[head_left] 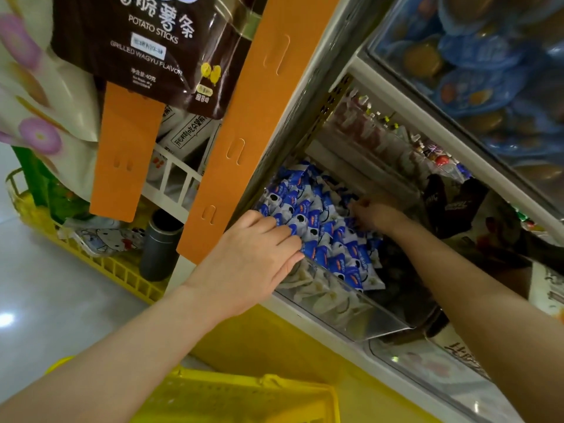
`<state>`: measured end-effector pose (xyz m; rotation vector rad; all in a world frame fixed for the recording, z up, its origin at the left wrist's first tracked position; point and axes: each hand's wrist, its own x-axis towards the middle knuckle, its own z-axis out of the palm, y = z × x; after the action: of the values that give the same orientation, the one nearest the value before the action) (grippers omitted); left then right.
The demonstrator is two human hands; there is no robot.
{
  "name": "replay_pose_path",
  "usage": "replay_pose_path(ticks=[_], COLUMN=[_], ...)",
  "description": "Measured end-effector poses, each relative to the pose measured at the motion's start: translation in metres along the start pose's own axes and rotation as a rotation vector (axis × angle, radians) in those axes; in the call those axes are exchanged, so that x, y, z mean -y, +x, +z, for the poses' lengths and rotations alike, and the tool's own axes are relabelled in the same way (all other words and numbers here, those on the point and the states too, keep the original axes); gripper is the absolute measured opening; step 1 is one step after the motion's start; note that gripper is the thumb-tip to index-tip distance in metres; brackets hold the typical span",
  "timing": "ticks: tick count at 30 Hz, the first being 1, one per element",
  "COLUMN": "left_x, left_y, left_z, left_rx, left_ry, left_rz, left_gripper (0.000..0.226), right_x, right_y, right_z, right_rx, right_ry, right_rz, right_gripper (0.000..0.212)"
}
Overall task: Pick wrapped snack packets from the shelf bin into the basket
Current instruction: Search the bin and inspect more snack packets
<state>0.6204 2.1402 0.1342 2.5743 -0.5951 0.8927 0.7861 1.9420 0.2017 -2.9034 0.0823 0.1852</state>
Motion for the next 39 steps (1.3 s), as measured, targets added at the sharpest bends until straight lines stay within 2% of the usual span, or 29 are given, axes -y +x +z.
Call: replay_pose_path(ticks=[2, 5, 14, 18, 21, 25, 27, 30, 33, 36, 39], left_x=[0.0, 0.0, -0.002, -0.006, -0.009, -0.017, -0.027, -0.051, -0.071, -0.081, -0.084], left_y=[0.0, 0.001, 0.001, 0.0, 0.001, -0.001, -0.005, -0.004, -0.004, -0.017, -0.036], left_z=[-0.001, -0.002, -0.009, -0.011, -0.013, -0.019, -0.024, -0.036, -0.041, -0.038, -0.033], left_rx=[0.001, 0.0, 0.057, 0.151, 0.211, 0.239, 0.203, 0.103, 0.035, -0.017, 0.062], left_ry=[-0.005, -0.017, -0.023, -0.039, -0.007, 0.001, -0.19, -0.687, -1.161, -1.244, -1.179], left_rz=[0.002, 0.007, -0.006, -0.068, -0.111, -0.139, -0.258, -0.531, -0.754, -0.865, -0.918], left_gripper=[0.034, 0.034, 0.037, 0.045, 0.047, 0.034, 0.036, 0.039, 0.016, 0.017, 0.032], right_x=[-0.005, -0.007, 0.001, 0.0, 0.002, 0.011, 0.018, 0.023, 0.019, 0.009, -0.004], right_y=[0.0, 0.001, -0.006, -0.02, -0.036, -0.076, -0.104, -0.148, -0.188, -0.21, -0.221], right_z=[0.006, 0.011, 0.014, 0.011, -0.002, -0.023, -0.028, -0.019, 0.0, 0.019, 0.033], right_rx=[0.071, 0.056, 0.01, -0.106, -0.24, -0.475, -0.528, -0.381, -0.222, -0.138, 0.022], right_ry=[0.002, -0.047, -0.019, 0.12, 0.197, 0.31, 0.478, 0.754, 0.841, 0.925, 0.941], right_rz=[0.053, 0.063, 0.082, 0.071, -0.002, -0.235, -0.349, -0.433, -0.506, -0.453, -0.357], right_gripper=[0.034, 0.038, 0.026, 0.038, 0.034, 0.023, 0.021, 0.028, 0.033, 0.035, 0.017])
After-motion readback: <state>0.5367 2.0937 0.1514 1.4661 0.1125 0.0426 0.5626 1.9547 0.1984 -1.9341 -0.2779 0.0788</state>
